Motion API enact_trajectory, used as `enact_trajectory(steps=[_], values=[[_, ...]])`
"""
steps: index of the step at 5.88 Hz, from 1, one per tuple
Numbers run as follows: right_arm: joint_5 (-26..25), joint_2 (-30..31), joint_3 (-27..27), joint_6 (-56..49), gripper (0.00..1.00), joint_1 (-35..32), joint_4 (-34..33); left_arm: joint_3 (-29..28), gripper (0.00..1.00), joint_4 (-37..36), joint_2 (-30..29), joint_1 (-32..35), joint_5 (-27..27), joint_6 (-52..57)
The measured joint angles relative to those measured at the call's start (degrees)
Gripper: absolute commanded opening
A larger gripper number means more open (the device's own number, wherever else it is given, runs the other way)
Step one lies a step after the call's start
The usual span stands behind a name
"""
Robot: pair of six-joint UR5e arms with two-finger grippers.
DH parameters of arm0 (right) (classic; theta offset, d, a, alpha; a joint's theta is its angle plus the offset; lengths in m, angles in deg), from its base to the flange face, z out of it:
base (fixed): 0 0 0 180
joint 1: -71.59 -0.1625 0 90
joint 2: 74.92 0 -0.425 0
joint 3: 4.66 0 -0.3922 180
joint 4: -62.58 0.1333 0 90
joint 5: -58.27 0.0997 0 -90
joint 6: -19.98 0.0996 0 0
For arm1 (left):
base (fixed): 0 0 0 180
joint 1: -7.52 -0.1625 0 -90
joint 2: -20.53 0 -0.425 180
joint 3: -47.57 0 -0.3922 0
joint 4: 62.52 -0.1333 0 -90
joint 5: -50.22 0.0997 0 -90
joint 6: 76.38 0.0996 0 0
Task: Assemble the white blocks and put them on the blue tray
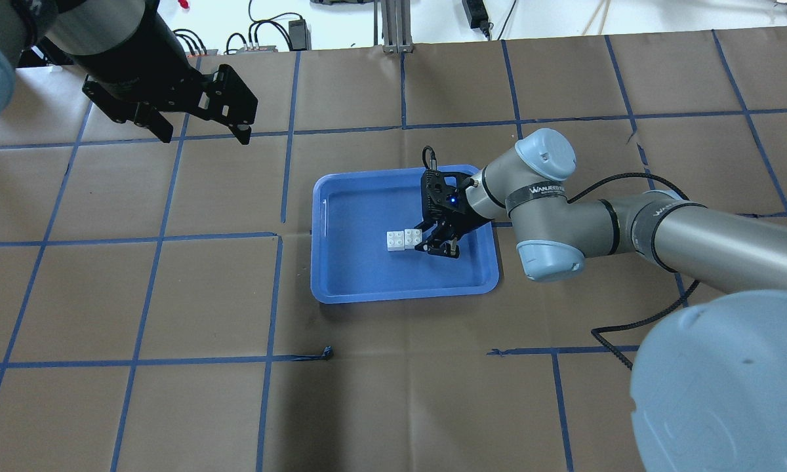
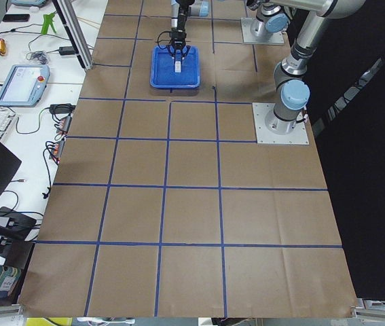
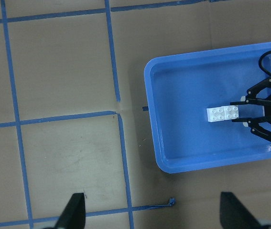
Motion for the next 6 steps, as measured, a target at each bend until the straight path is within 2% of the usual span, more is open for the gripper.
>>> enact_trajectory(steps=[2, 3, 6], values=[[0.0, 0.0, 0.0, 0.0, 0.37, -0.01, 0.18, -0.02, 0.99, 0.0, 0.0, -0.08, -0.03, 0.0], [0.0, 0.0, 0.0, 0.0, 0.47, -0.01, 0.26, -0.02, 0.99, 0.0, 0.0, -0.1, -0.07, 0.0], [0.0, 0.0, 0.0, 0.0, 0.53, -0.01, 0.5, -0.02, 0.99, 0.0, 0.0, -0.1, -0.01, 0.0]])
